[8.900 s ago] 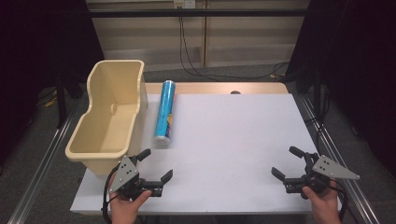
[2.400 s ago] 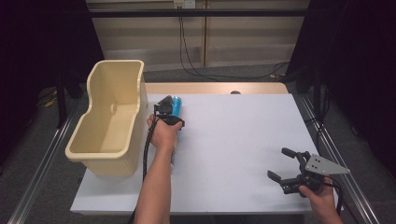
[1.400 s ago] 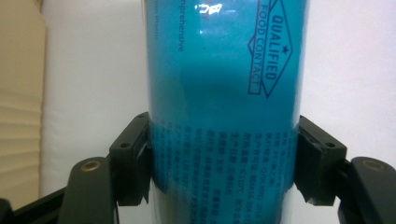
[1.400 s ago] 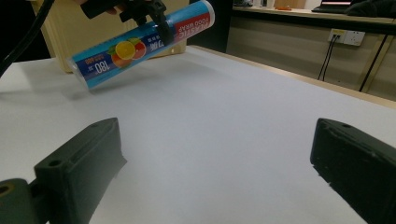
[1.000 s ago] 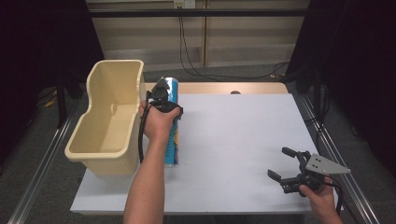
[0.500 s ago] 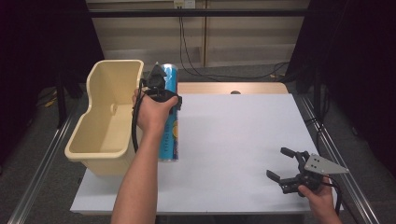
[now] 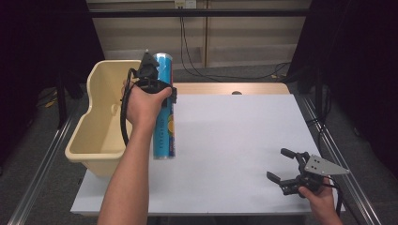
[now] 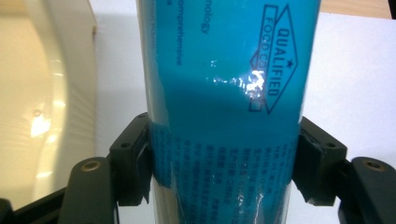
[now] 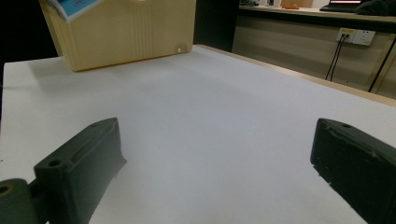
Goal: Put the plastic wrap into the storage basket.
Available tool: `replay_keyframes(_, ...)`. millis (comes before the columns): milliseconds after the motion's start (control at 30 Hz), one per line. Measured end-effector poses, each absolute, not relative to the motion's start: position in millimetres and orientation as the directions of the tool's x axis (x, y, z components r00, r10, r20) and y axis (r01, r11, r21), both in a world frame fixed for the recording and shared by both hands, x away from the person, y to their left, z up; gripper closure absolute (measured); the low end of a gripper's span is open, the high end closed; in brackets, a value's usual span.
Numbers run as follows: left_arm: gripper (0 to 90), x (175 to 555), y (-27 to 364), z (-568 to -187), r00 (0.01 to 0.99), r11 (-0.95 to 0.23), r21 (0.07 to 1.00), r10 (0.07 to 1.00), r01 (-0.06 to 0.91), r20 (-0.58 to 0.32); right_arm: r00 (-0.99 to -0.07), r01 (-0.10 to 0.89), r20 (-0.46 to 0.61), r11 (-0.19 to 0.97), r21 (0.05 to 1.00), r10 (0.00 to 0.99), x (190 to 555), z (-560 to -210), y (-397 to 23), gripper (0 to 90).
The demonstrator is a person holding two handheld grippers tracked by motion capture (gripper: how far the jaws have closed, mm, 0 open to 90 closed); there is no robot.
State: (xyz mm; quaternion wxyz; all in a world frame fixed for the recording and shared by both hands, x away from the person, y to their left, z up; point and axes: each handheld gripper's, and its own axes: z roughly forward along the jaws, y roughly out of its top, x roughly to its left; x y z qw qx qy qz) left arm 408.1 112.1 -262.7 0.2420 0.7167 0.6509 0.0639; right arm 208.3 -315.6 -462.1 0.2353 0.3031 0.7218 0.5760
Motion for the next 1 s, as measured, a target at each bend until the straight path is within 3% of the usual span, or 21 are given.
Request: replay_keyframes(1000, 32.4, 382.1, 170.8, -226.1, 0.082, 0.022, 0.402, 0.968, 0.916, -0.239, -0.711, 0.168, 0.013, 0.151, 0.974, 0.703, 209.4, -462.3, -312.1, 1.3)
